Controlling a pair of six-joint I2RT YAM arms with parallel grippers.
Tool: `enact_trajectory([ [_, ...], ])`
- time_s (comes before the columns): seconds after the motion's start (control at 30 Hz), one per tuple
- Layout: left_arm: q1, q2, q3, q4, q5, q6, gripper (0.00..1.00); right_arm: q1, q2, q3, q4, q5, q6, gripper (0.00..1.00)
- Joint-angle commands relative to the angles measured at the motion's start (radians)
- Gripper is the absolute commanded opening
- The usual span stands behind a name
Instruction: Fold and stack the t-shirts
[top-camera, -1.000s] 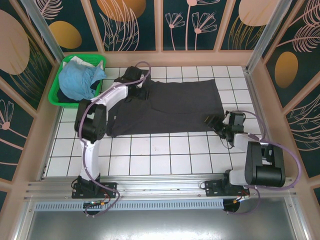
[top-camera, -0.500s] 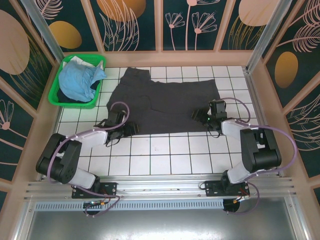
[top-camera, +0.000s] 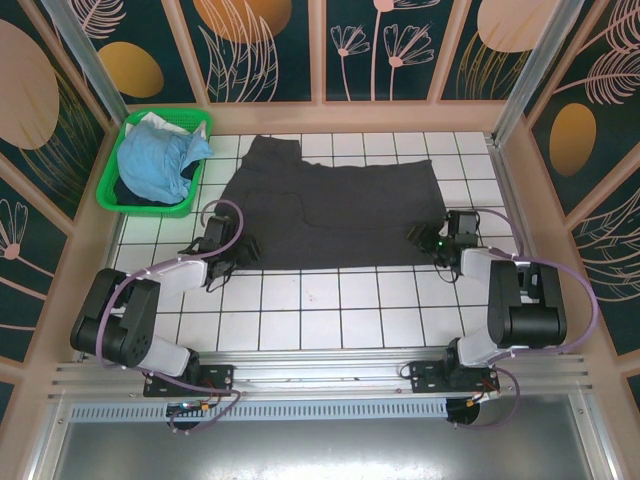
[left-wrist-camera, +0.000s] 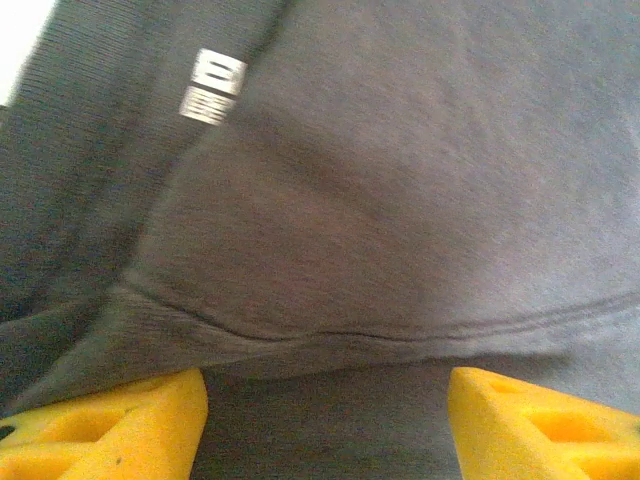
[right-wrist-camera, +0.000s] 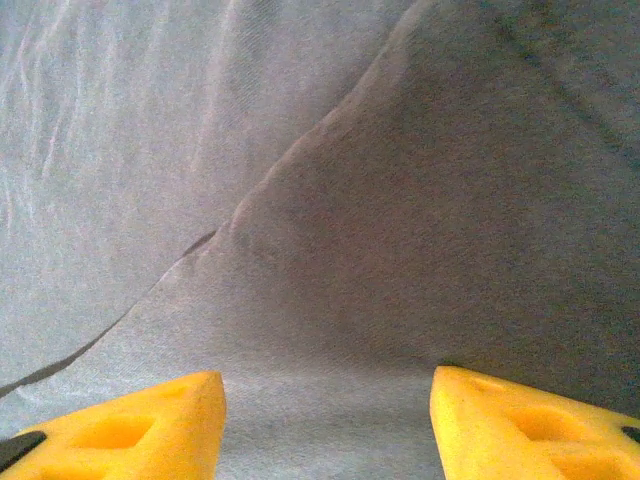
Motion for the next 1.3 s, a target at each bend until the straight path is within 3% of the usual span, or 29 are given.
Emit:
enact_trajectory([
  [0.0,0.049,-0.058,-0.034,-0.146,-0.170,-0.010,0.69,-0.052,-0.025,-0.045,-0.078,0.046,-0.006,0.58],
  [0.2,0.055,-0.132,-0.042,-0.182,-0.260,0.011,0.75,-0.102,-0.065,-0.077,-0.070,0.010,-0.013,0.57],
  [0.37,0.057,-0.099,-0.006,-0.188,-0.244,0.045,0.63,-0.004,-0.203,-0.045,-0.130,0.057,0.008,0.59],
  [0.47,0.058,-0.117,0.003,-0.169,-0.167,0.062,0.63,0.085,-0.255,-0.006,-0.158,0.094,0.016,0.61],
  [0.57,0.058,-0.142,-0.018,-0.139,-0.082,0.084,0.69,0.124,-0.253,0.014,-0.150,0.101,0.023,0.62],
  [0.7,0.057,-0.076,-0.012,-0.145,-0.062,0.096,0.62,0.132,-0.186,0.030,-0.130,0.097,0.020,0.63],
  [0.9,0.056,-0.050,-0.042,-0.056,0.040,0.115,0.68,0.126,-0.105,0.032,-0.113,0.104,0.006,0.64],
  [0.97,0.056,-0.010,-0.028,-0.077,0.047,0.128,0.56,0.108,-0.087,0.021,-0.101,0.103,0.006,0.65],
  [1.07,0.056,0.002,-0.010,-0.142,-0.032,0.125,0.21,0.065,-0.060,-0.001,-0.088,0.085,-0.004,0.65],
  [1.17,0.057,-0.068,-0.023,-0.152,-0.070,0.114,0.18,0.006,-0.051,-0.040,-0.076,0.069,0.006,0.65],
  [1.27,0.057,-0.111,-0.016,-0.169,-0.096,0.117,0.18,-0.088,-0.059,-0.121,0.039,-0.048,0.043,0.64],
])
